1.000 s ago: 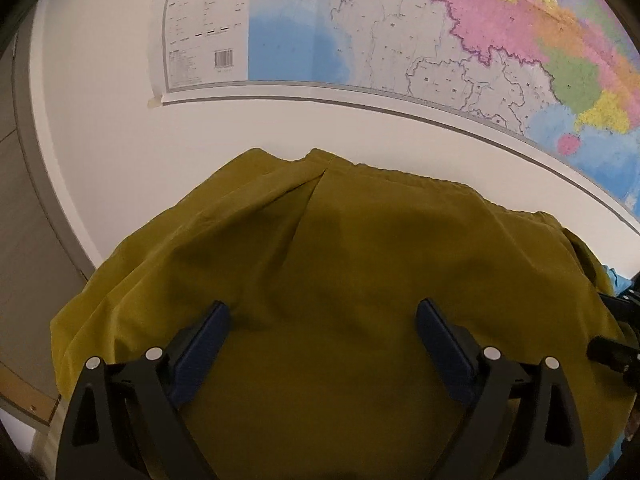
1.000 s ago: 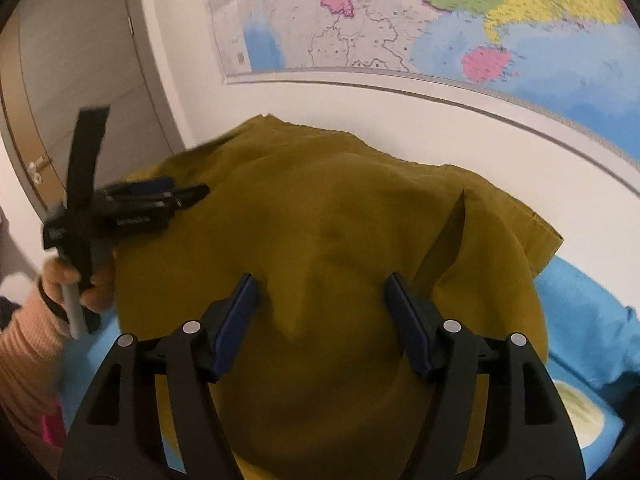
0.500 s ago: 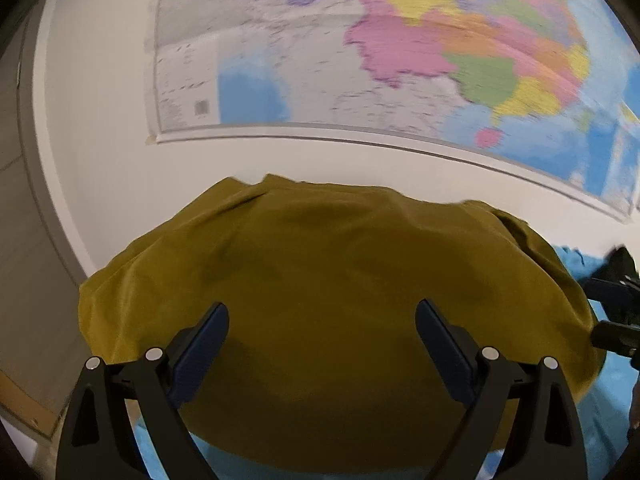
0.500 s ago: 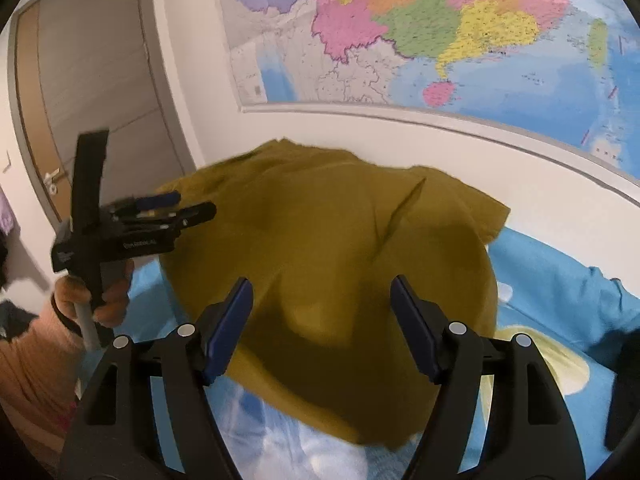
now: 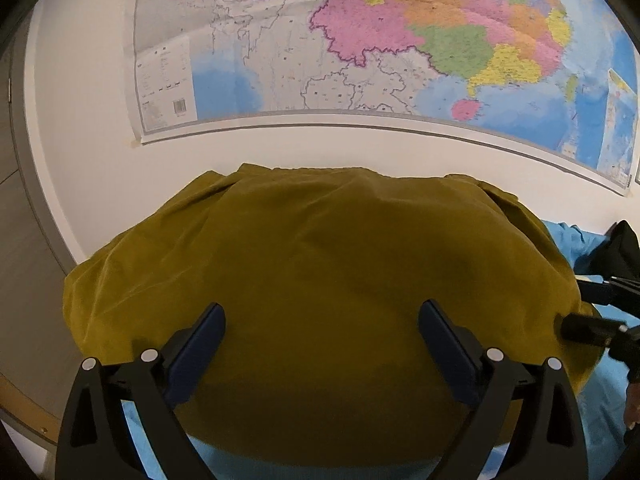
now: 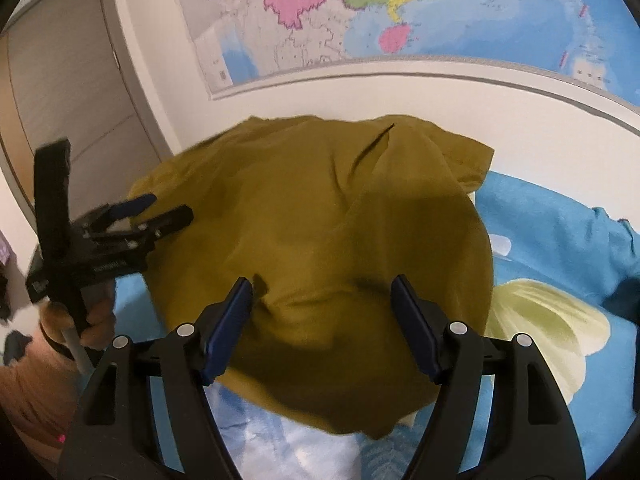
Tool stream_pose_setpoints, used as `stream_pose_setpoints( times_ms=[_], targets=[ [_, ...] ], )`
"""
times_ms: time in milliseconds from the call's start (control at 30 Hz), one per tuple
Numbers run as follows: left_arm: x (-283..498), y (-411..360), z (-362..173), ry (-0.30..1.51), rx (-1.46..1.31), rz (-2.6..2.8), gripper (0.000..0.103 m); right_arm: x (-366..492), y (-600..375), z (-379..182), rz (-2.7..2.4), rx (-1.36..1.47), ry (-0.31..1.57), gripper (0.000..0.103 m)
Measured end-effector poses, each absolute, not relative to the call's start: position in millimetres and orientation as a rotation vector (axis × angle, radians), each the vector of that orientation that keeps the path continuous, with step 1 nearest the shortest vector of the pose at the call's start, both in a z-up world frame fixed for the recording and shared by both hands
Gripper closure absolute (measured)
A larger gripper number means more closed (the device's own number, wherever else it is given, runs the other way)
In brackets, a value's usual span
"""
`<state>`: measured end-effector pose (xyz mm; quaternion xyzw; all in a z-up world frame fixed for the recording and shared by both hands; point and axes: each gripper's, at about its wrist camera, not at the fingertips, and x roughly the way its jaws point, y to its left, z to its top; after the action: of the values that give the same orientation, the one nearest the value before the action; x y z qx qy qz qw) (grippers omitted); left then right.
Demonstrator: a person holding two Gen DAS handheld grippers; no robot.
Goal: Fold large clothes
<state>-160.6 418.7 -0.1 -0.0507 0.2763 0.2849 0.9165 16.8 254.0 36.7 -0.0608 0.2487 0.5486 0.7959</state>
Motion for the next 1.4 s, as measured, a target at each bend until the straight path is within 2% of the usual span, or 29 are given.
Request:
stream_pose_setpoints(
  times_ms=[367, 433, 500, 633, 700, 967, 1400],
  targets=[
    [-179.4, 385.4, 4.4, 0.537, -0.122, 0.583, 0.007, -9.2, 226.0, 41.2, 1.197, -0.076, 0.502, 0.031],
    [-187.5, 375.5, 3.4, 0.542, -0.142, 0.6, 0.007, -21.8, 221.7, 39.0, 1.2, -0.085, 0.486, 0.026],
    [-194.5, 366.5, -1.8, 0.555, -0.176, 0.601, 0.007, -33.9, 220.6, 34.8, 1.199, -0.102, 0.473, 0.012],
    [-207.5, 349.7, -18.6, 0.588, -0.227, 0.652, 0.007, -57.1, 223.2, 19.9, 1.201, -0.135, 0.471, 0.011],
    [-214.0, 344.6, -26.4, 0.604, -0.254, 0.673, 0.007, -64.5, 223.5, 13.7, 1.177, -0.137, 0.473, 0.006],
    [-235.6, 331.5, -47.0, 0.656, -0.304, 0.735, 0.007, -85.7, 222.4, 1.8, 1.176, -0.18, 0.485, 0.006],
    [-253.6, 318.6, -44.8, 0.646, -0.336, 0.763, 0.007, -107.4, 216.6, 1.6, 1.196, -0.193, 0.473, 0.006]
  ],
)
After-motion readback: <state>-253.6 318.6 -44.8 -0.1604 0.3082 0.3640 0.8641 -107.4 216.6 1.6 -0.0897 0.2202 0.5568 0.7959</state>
